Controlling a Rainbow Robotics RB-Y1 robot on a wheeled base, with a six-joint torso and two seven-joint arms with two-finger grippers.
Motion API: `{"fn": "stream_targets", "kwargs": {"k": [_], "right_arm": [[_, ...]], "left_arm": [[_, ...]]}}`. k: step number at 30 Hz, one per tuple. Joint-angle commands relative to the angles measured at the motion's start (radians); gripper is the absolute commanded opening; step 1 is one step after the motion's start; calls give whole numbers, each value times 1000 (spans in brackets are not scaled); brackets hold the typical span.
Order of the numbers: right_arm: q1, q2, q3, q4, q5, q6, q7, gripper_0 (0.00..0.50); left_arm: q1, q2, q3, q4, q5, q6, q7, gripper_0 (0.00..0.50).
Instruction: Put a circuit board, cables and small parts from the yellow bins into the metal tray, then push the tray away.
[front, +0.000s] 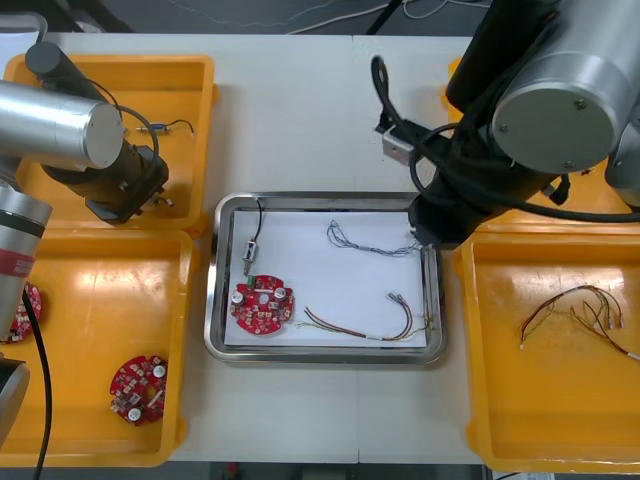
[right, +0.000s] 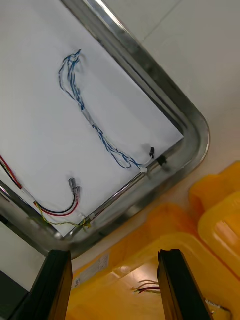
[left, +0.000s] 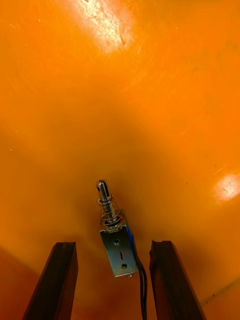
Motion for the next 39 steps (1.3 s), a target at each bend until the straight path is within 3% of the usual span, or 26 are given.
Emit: {"fn": "stream_targets", "kwargs": {"k": [1,8,10,12,15,22,29,39], "right_arm": [[-26,-23,-98,-42,-19,11,-102,500],[52,-65,-196,-92,-28,11,-222,500],[76,-78,-215,-112,-28,11,-260,500],[112,-97,-242,-141,-23,11,-299,500],[158,-115,-285,-178,-20,11,-343,500],[262,-167,-350,-269,-22,11,-471,500],[334,-181,-419,-305,-31,11,-523,500],[405,-200,-508,-304,-49,11,-501,500]], "left_arm": [[10,-16,-24,-2,-9,-12,42,426],[10,-16,-31,34,-12,-53,38,416],[10,-16,-32,34,-12,-55,35,356],[10,-16,-31,35,-12,-55,35,190],[10,-16,-32,34,-12,-53,33,0],[9,-15,-32,34,-9,-55,30,0],[9,-15,-24,1,-9,-35,28,0],[4,2,14,-146,17,160,28,0]]}}
